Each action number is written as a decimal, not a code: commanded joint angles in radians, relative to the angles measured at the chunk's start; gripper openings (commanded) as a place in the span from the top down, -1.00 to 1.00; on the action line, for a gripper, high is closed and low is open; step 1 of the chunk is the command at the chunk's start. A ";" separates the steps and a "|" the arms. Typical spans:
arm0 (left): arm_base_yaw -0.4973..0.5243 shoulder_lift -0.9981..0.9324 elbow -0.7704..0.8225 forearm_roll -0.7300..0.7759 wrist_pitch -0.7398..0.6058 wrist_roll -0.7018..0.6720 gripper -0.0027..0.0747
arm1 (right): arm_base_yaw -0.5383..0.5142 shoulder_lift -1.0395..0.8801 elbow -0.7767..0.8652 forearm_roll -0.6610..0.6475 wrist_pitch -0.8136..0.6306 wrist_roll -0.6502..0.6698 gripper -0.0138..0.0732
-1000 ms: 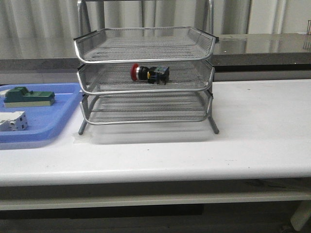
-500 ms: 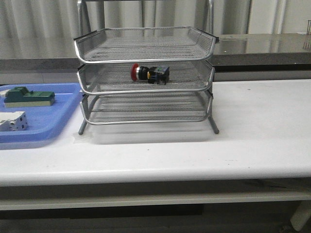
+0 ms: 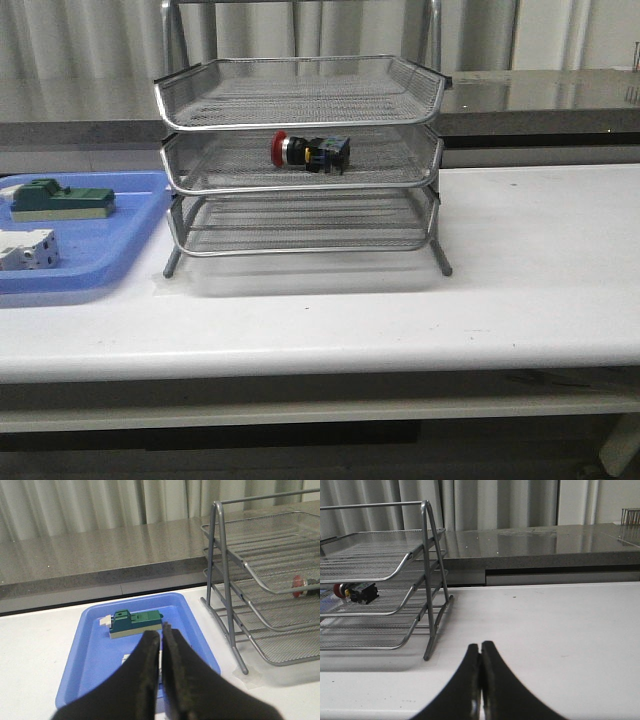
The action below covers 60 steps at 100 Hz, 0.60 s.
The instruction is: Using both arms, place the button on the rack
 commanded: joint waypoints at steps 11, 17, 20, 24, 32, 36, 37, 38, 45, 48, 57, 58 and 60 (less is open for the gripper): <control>0.003 -0.108 -0.027 0.014 0.044 -0.010 0.92 | -0.006 -0.022 -0.017 -0.011 -0.087 -0.002 0.82; 0.006 -0.159 -0.020 0.036 0.076 -0.010 0.92 | -0.006 -0.022 -0.017 -0.011 -0.087 -0.002 0.82; 0.006 -0.181 -0.011 0.041 0.079 -0.010 0.92 | -0.006 -0.022 -0.017 -0.011 -0.087 -0.002 0.82; 0.006 -0.213 0.005 0.052 0.079 -0.010 0.92 | -0.006 -0.022 -0.017 -0.011 -0.087 -0.002 0.82; 0.006 -0.275 0.044 0.054 0.076 -0.010 0.92 | -0.006 -0.022 -0.017 -0.011 -0.087 -0.002 0.82; 0.006 -0.310 0.068 0.054 0.075 -0.016 0.92 | -0.006 -0.022 -0.017 -0.011 -0.087 -0.002 0.82; 0.006 -0.315 0.076 0.054 0.075 -0.019 0.92 | -0.006 -0.022 -0.017 -0.011 -0.087 -0.002 0.82; 0.006 -0.326 0.080 0.056 0.075 -0.026 0.92 | -0.006 -0.022 -0.017 -0.011 -0.087 -0.002 0.82; 0.010 -0.379 0.121 0.079 0.075 -0.076 0.92 | -0.006 -0.022 -0.017 -0.011 -0.087 -0.002 0.82; 0.015 -0.398 0.137 0.094 0.075 -0.102 0.92 | -0.006 -0.022 -0.017 -0.011 -0.087 -0.002 0.82; 0.043 -0.451 0.182 0.146 0.073 -0.191 0.92 | -0.006 -0.022 -0.017 -0.011 -0.087 -0.002 0.82; 0.049 -0.455 0.188 0.149 0.074 -0.197 0.92 | -0.006 -0.022 -0.017 -0.011 -0.087 -0.002 0.82; 0.054 -0.464 0.193 0.159 0.074 -0.214 0.92 | -0.006 -0.022 -0.017 -0.011 -0.087 -0.002 0.82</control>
